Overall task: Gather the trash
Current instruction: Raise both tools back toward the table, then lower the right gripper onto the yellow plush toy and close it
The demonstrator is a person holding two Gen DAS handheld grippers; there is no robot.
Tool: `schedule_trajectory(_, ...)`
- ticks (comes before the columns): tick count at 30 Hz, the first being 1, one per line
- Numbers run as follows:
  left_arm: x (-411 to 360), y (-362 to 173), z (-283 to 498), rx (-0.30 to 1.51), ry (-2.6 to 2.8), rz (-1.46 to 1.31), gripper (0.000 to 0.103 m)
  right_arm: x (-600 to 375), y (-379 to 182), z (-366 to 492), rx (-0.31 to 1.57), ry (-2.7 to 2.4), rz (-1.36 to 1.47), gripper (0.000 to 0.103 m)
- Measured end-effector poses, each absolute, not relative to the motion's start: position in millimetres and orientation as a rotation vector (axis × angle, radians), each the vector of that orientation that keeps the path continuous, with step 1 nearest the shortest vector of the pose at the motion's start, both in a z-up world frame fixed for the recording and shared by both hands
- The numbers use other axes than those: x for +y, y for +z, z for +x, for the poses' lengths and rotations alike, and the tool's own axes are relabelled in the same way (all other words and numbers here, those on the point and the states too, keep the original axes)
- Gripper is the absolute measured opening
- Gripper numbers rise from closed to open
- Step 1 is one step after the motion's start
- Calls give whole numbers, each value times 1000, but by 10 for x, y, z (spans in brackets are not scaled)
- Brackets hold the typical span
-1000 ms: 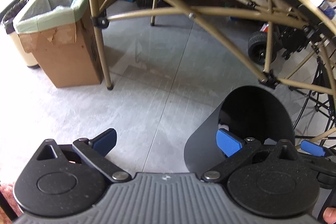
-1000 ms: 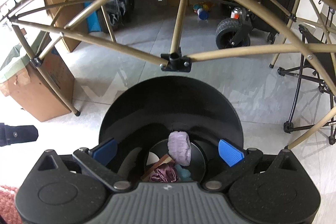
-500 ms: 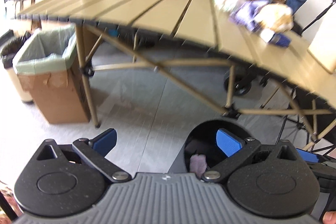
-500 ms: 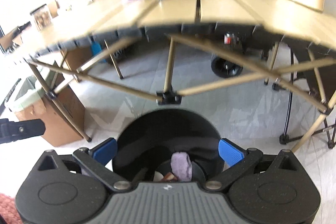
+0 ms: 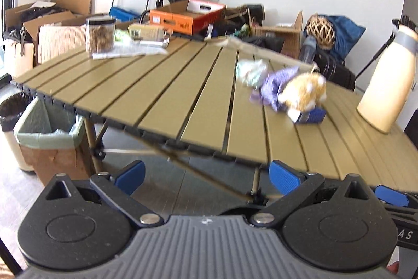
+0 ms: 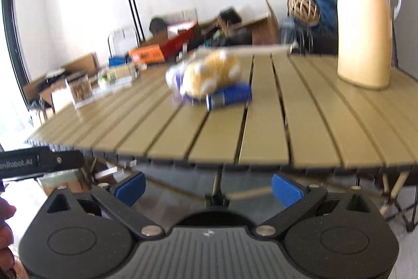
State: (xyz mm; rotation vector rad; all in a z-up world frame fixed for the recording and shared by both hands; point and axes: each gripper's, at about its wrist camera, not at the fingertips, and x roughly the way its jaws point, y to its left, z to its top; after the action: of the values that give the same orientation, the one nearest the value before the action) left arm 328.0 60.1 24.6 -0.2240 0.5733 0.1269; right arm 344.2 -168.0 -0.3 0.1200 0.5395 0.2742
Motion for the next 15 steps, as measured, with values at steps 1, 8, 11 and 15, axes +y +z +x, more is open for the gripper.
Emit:
schedule_trajectory(1,592,280,3310,564,128,-227,103,-1710,46,3480,523,272,125,103)
schedule_trajectory(8,571,466,3599,507,144,-245,103,-1829,289,3777,427,249,137,103)
schedule_trajectory(11,567,502,3753,494,152,-249,103,-1830,340,3924,399,252,135,103)
schedule_trajectory(15,572,539,3976,484,164,-244,103,-1738,398,4130,358,269,96,103)
